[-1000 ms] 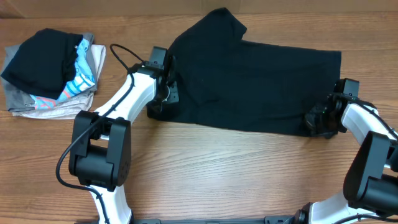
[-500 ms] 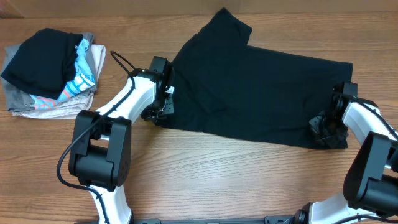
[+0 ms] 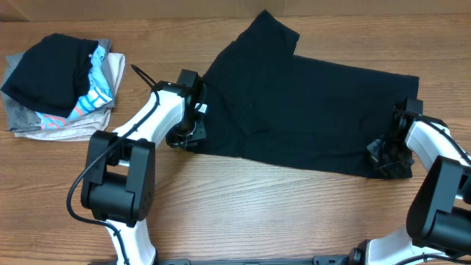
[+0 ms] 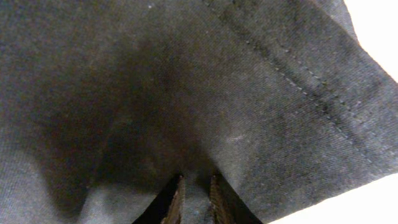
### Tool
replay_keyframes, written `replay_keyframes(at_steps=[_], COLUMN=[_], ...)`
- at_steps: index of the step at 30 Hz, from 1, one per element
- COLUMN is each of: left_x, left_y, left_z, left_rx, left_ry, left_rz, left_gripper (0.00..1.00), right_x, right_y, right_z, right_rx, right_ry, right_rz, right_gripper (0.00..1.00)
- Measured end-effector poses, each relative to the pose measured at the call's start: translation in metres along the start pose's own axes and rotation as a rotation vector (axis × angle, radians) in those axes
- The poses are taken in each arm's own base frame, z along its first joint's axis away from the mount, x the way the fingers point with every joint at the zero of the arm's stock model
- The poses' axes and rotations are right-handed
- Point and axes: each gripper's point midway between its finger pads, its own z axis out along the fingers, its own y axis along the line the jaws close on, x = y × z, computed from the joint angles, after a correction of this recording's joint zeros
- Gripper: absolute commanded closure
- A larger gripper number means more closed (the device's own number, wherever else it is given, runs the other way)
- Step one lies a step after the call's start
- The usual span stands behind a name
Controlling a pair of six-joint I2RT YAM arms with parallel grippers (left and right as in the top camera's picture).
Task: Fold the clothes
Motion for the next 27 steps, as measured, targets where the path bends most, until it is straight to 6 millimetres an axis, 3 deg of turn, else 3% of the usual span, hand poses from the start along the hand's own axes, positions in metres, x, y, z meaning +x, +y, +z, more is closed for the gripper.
replay_keyframes(at_steps=[6,12,19,24,27], left_x=[-0.009,-0.021,-0.017,-0.014,-0.012], left_y=[-0.013,-0.021,-0.034,-0.041,-0.039], left_z=[-0.024,-0.027,-0.028,-0.020,-0.001], left_rx=[0.080,0.117,0.163,0.169,0.142], left_ry=[-0.071,-0.116,-0.102,-0.090,-0.051], left_rz=[0.005,0.008,0.026,0.043,0.041], left_gripper=[0.96,0.96,0.96,0.96,0.96], right_x=[0.000,-0.001,-0.001,-0.001,-0.001], right_y=[0.000,0.000,0.000,0.000,-0.001], right_z=[0.000,0.000,0.000,0.000,0.000], right_rx=[0.000,-0.002,-0.003,-0.005,-0.001], right_ry=[-0.001,-0.003,-0.003,-0.002,-0.002], right_rz=[0.001,0.003,0.003,0.004,0.006], right_gripper=[0.80,0.80,0.79,0.74,0.74])
